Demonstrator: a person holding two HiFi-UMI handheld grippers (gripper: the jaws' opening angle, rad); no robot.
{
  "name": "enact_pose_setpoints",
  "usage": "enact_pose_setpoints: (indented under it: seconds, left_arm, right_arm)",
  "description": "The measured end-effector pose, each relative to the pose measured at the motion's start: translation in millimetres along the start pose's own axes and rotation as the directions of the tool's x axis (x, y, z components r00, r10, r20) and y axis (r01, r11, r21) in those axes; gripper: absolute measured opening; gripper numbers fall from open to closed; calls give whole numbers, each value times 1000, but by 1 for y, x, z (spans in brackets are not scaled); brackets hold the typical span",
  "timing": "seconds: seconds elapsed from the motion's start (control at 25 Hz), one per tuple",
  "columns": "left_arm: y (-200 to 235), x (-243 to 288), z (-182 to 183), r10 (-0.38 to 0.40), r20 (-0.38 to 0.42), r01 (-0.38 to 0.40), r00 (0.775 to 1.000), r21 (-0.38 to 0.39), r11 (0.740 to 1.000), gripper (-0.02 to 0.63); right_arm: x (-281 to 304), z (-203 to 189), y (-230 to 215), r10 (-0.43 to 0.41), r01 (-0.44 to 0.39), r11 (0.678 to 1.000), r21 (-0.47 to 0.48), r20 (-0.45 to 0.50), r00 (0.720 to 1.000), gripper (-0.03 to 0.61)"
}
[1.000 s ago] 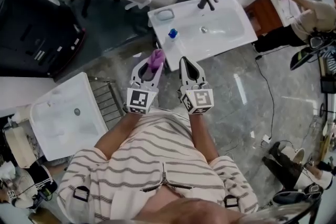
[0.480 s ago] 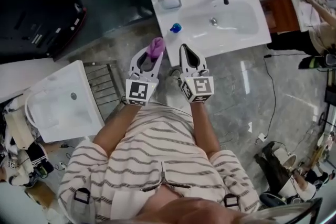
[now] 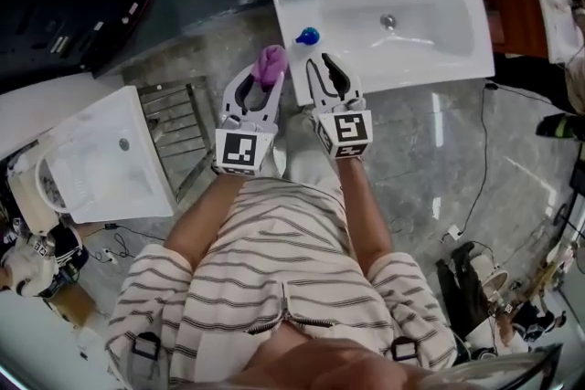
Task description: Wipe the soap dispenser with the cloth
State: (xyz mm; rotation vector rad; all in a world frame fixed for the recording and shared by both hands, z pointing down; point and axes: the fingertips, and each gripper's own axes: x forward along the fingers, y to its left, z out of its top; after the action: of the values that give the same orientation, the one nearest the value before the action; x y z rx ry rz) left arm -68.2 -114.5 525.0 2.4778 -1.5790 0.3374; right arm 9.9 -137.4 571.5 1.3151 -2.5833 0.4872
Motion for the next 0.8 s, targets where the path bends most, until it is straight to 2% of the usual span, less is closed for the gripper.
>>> enact_pose_setpoints:
  seconds: [0.2,0.48,0.8]
  left_arm:
    - [2,3,-7,17,-8,-17,1000,-15,1000,130]
    - [2,6,-11,16,4,-16,1000,-47,999,130]
    - [5,7,-17,26,-9,-27,1000,-40,999,130]
  right_arm:
    - [23,-6,-9,18,-18,1000,-10,-17,1000,130]
    - [41,-17,-12,16,-20,996,-83,-47,999,152]
    - [55,-20,-14,30,-37,993,-114,-61,998,139]
